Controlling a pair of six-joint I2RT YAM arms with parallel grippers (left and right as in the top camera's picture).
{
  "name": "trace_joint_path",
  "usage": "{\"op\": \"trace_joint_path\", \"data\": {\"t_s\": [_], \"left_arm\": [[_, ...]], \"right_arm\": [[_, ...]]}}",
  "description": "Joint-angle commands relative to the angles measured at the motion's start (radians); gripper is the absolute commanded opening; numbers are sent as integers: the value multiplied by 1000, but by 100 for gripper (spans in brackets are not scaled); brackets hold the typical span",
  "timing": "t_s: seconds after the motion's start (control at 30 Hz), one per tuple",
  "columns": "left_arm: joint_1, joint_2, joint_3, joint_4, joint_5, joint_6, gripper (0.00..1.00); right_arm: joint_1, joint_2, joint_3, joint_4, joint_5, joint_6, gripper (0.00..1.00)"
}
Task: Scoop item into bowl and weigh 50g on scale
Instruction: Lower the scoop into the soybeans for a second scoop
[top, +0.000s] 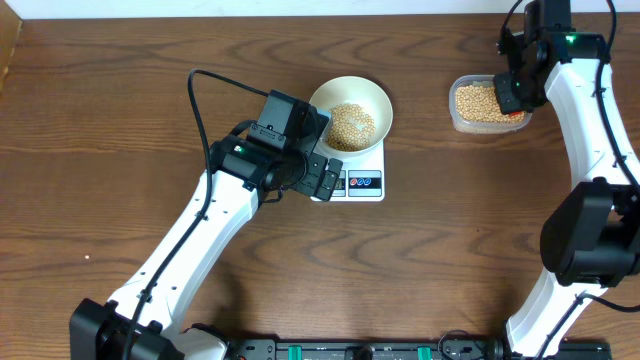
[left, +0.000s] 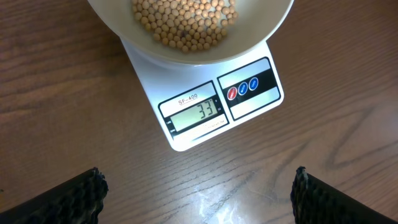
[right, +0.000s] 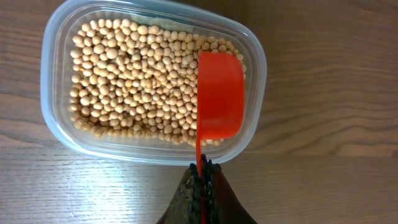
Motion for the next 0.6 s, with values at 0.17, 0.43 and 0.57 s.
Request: {"op": "trace_joint_path", "data": {"t_s": [0.17,0.43,0.57], "left_arm": [[2,10,-10,-1,-13,2,96],[2,10,-10,0,-13,2,97],[2,10,-10,-1,-13,2,96]], "right_arm": [[5,19,-4,-2,-18,27,1],[5,20,-5,-5,-26,41,1],[5,20,-5,-5,-68,41,1]]}}
